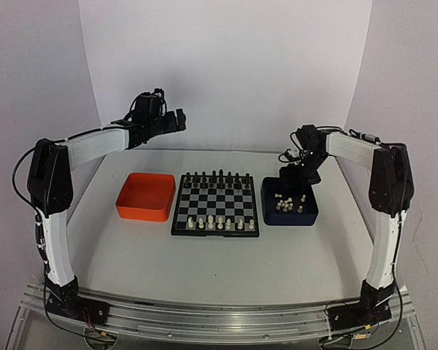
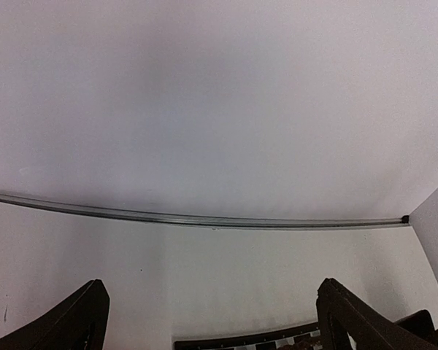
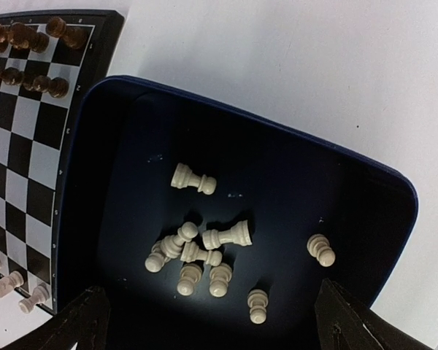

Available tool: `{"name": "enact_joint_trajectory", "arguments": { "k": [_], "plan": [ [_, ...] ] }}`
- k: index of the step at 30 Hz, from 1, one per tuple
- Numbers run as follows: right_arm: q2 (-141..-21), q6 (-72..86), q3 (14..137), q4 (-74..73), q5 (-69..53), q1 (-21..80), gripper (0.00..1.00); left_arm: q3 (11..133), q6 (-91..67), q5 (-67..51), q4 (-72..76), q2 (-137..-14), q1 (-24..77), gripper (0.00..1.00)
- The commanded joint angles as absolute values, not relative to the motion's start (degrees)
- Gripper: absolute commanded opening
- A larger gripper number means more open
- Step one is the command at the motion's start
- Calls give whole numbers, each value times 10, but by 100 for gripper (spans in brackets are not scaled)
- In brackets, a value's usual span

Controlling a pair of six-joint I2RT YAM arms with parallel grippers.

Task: Set up the chess pieces on the board
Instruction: Pick up the chess piece from the storage box.

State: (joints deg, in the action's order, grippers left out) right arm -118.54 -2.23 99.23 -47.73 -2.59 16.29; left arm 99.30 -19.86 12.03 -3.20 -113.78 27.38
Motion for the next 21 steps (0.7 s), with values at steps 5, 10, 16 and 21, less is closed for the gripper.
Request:
{"name": "enact_joint_trajectory", "arguments": {
  "k": [5,10,16,21],
  "plan": [
    [-1245,-234,1098,-571,-41,146,87,1049,-174,80,-9,-1175,268,100],
    [-1256,-437,1097,-604,-69,144,79,1083,-169,56,-47,-1184,267,100],
    [-1282,-553,1137,-605,-65,144,72,1051,-171,28,-39,-1156,267,100],
    [-1288,-605,1138,-605,-61,144,68,1025,-178,16,-30,-1137,267,100]
  ]
}}
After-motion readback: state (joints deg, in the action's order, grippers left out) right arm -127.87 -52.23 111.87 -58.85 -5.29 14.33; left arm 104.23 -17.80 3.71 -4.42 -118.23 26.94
